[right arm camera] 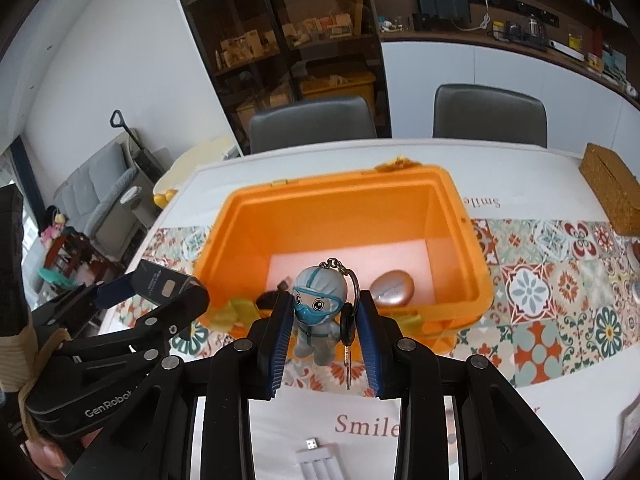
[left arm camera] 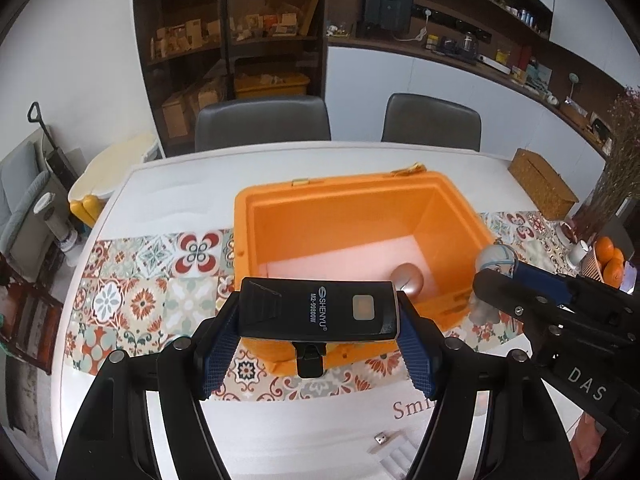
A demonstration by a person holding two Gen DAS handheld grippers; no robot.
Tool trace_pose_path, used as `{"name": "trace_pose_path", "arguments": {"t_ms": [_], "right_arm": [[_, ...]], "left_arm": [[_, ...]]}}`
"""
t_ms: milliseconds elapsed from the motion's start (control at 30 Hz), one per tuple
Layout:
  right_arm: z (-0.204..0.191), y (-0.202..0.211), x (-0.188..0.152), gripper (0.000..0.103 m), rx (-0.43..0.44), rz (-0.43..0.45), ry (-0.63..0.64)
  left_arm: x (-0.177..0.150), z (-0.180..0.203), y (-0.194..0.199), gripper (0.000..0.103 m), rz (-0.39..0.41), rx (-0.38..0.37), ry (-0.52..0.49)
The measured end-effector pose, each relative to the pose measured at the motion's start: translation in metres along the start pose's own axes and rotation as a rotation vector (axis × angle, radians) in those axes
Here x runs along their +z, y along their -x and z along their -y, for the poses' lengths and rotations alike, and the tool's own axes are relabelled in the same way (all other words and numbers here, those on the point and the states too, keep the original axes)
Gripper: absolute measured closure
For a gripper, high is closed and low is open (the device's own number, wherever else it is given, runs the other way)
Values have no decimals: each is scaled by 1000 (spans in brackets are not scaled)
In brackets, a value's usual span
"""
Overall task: Organize rigid objects
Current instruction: 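Lift the bike light and keychain with both grippers over the crate, then open the left gripper to drop the bike light into the crate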
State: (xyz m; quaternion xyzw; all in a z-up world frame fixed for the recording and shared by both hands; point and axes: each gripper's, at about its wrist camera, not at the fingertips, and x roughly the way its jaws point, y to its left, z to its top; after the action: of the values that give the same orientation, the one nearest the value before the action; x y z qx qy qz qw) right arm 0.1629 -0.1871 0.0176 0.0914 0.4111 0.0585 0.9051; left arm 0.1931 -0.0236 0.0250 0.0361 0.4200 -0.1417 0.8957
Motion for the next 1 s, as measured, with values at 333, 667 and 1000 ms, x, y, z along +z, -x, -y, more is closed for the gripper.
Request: {"name": "trace_pose_path", "arguments": {"t_ms": [333,667,1000], "right_arm": [[2,-6,31,70,-29,-18,7],[5,-23,65,70,-38,-36,25],[18,-72,79,70,-62,-149,10]], "left_arm": [[33,2,3,31,28,9,-19],[65,0,-19,31,-7,-10,-19],[80,-1,-64,31,-108,-11,-11]]}}
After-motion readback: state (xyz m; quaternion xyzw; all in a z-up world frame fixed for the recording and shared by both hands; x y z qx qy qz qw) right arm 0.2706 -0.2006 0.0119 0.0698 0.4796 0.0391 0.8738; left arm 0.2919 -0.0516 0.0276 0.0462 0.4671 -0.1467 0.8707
